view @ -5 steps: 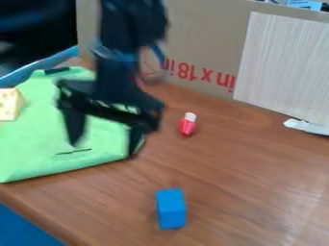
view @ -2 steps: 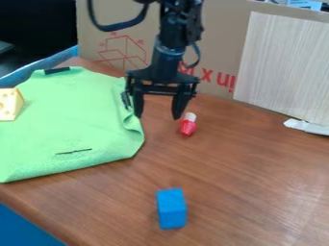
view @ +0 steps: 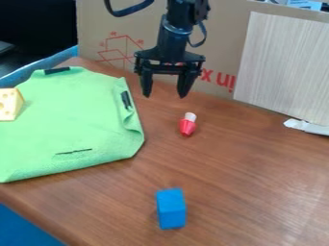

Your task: Fold the clothes from top left and buttom left to center

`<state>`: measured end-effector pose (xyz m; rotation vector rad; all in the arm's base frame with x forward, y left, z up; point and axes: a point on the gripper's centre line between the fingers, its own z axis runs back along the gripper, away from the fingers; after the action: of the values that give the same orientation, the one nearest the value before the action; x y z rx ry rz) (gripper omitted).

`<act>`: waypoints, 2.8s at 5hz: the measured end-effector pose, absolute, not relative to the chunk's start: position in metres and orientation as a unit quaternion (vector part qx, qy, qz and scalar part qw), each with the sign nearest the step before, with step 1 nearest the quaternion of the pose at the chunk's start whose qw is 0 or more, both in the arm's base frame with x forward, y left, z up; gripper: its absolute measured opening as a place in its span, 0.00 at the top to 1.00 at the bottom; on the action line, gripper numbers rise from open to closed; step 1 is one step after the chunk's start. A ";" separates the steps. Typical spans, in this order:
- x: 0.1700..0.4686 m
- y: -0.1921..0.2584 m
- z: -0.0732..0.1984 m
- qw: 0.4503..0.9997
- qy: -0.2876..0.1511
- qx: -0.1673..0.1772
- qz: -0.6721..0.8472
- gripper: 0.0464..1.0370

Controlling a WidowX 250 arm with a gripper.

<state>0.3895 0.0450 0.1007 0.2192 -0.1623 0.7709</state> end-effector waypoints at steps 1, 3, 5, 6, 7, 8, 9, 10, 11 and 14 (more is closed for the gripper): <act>0.394 0.058 0.096 0.911 -0.079 0.117 0.389 0.04; 0.395 0.093 0.073 0.894 -0.073 0.150 0.415 0.04; 0.396 0.098 0.077 0.894 -0.076 0.161 0.411 0.04; 0.394 0.108 0.067 0.891 -0.052 0.179 0.414 0.04; 0.396 0.113 0.061 0.888 -0.049 0.184 0.419 0.04; 0.396 0.117 0.052 0.885 -0.041 0.195 0.421 0.04; 0.394 0.123 0.052 0.883 -0.039 0.197 0.425 0.08; 0.393 0.126 0.052 0.881 -0.037 0.196 0.429 0.36; 0.395 0.126 0.052 0.883 -0.041 0.194 0.426 0.69; 0.383 0.133 0.064 0.897 -0.030 0.155 0.414 0.99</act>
<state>0.3829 0.1333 0.0636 0.3204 -0.0612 0.8571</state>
